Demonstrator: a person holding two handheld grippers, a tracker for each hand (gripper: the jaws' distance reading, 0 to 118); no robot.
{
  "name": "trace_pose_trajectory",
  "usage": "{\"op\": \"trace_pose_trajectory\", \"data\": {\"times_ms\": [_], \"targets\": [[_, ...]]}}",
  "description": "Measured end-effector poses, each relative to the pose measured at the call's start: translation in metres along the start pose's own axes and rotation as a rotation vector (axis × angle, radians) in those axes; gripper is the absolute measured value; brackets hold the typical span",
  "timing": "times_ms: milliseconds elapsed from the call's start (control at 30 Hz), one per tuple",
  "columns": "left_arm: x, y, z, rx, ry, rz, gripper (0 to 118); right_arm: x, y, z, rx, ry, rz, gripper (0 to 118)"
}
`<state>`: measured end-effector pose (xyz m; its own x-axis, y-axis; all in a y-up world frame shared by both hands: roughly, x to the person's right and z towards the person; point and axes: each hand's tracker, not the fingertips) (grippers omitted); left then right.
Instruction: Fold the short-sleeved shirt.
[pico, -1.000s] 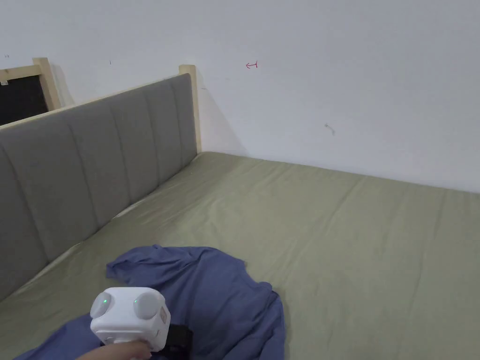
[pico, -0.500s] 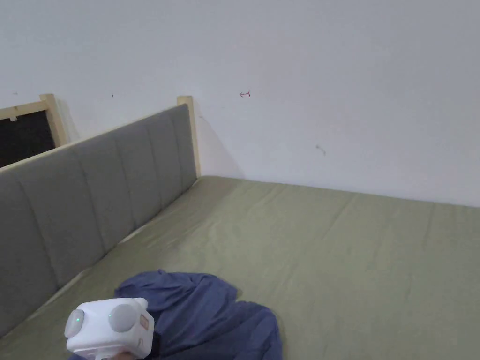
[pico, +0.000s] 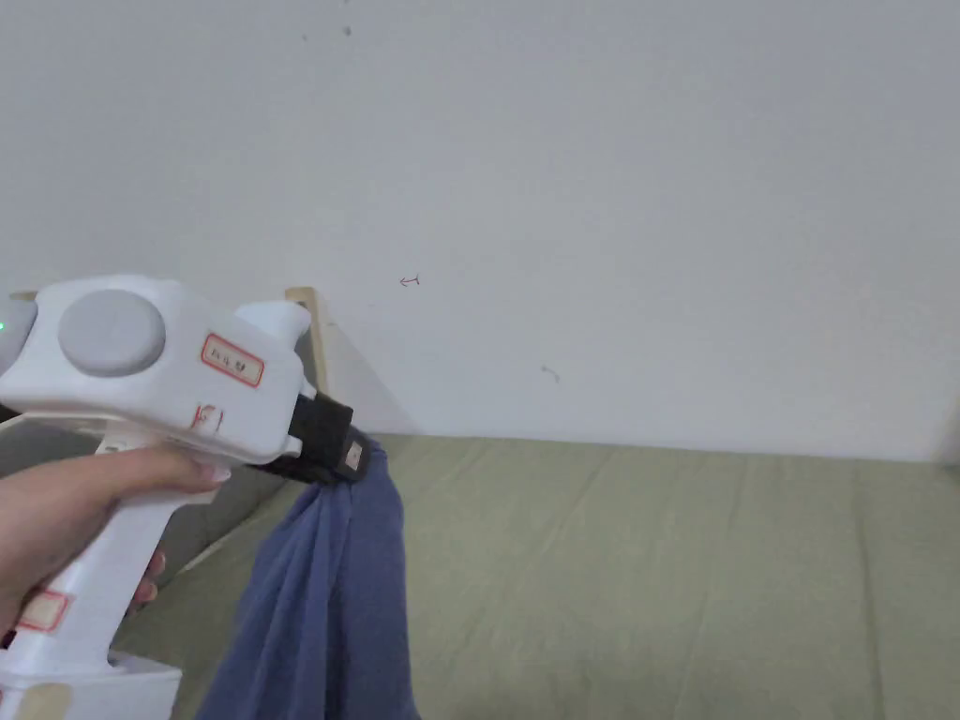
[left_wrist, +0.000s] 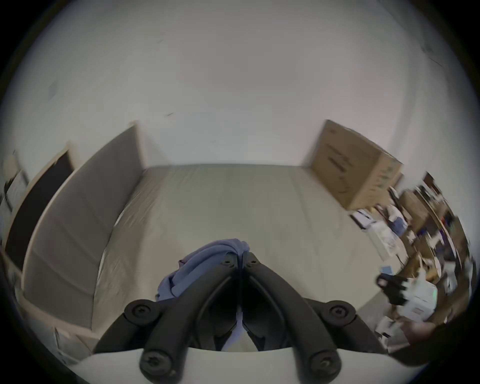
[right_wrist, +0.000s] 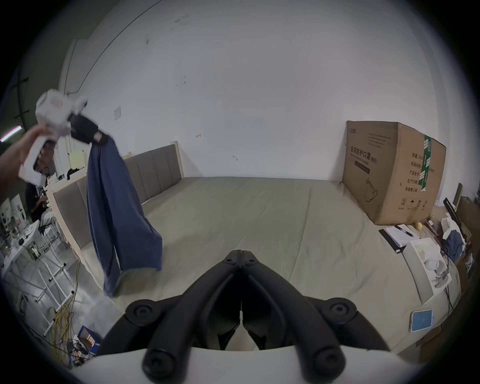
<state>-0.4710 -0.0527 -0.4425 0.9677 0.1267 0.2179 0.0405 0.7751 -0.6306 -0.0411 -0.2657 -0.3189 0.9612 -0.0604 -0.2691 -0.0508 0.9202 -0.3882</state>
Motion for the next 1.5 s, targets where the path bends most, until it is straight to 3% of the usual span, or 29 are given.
{"op": "trace_pose_trajectory", "data": {"times_ms": [167, 300, 433, 567, 667, 767, 800, 833, 867, 900, 933, 967, 1133, 1267, 1400, 1433, 1467, 1500], "targets": [[0.081, 0.031, 0.0, -0.005, -0.165, -0.082, 0, 0.017, -0.001, 0.019, 0.042, -0.018, -0.024, 0], [0.131, 0.034, -0.047, 0.005, -0.253, -0.094, 0, 0.04, -0.006, 0.031, 0.065, -0.063, -0.065, 0], [0.182, 0.0, -0.157, -0.148, -0.281, -0.131, 0, 0.067, -0.016, 0.038, 0.048, -0.131, -0.085, 0], [0.222, -0.081, -0.294, -0.365, -0.282, -0.158, 0, 0.092, -0.034, 0.04, 0.018, -0.196, -0.085, 0], [0.237, -0.144, -0.372, -0.565, -0.254, -0.087, 0, 0.106, -0.049, 0.036, -0.012, -0.252, -0.097, 0], [0.231, -0.189, -0.414, -0.706, -0.264, 0.075, 4, 0.116, -0.063, 0.03, -0.075, -0.248, -0.176, 0], [0.227, -0.196, -0.417, -0.706, -0.26, 0.121, 15, 0.117, -0.066, 0.028, -0.094, -0.239, -0.192, 0], [0.224, -0.202, -0.42, -0.693, -0.265, 0.155, 37, 0.118, -0.07, 0.026, -0.105, -0.231, -0.199, 0], [0.221, -0.203, -0.418, -0.673, -0.308, 0.183, 76, 0.118, -0.073, 0.025, -0.112, -0.226, -0.197, 0], [0.222, -0.203, -0.416, -0.672, -0.344, 0.206, 99, 0.117, -0.076, 0.024, -0.118, -0.227, -0.193, 0], [0.222, -0.198, -0.411, -0.675, -0.361, 0.218, 111, 0.117, -0.077, 0.022, -0.128, -0.226, -0.189, 0], [0.221, -0.19, -0.403, -0.662, -0.341, 0.204, 112, 0.116, -0.078, 0.02, -0.133, -0.225, -0.184, 0], [0.203, -0.136, -0.322, -0.412, -0.312, 0.113, 112, 0.111, -0.065, 0.022, -0.11, -0.212, -0.19, 0], [0.182, -0.142, -0.218, -0.136, -0.294, 0.044, 112, 0.102, -0.047, 0.034, -0.017, -0.191, -0.154, 0], [0.169, -0.199, -0.127, 0.227, -0.163, -0.016, 93, 0.088, -0.04, 0.041, 0.124, -0.197, -0.129, 0], [0.166, -0.218, -0.114, 0.324, -0.113, -0.021, 84, 0.084, -0.043, 0.042, 0.188, -0.2, -0.118, 0], [0.167, -0.235, -0.101, 0.383, -0.049, -0.025, 46, 0.08, -0.046, 0.042, 0.238, -0.213, -0.101, 0], [0.169, -0.246, -0.094, 0.418, 0.015, -0.03, 20, 0.076, -0.048, 0.042, 0.267, -0.234, -0.085, 0]]}}
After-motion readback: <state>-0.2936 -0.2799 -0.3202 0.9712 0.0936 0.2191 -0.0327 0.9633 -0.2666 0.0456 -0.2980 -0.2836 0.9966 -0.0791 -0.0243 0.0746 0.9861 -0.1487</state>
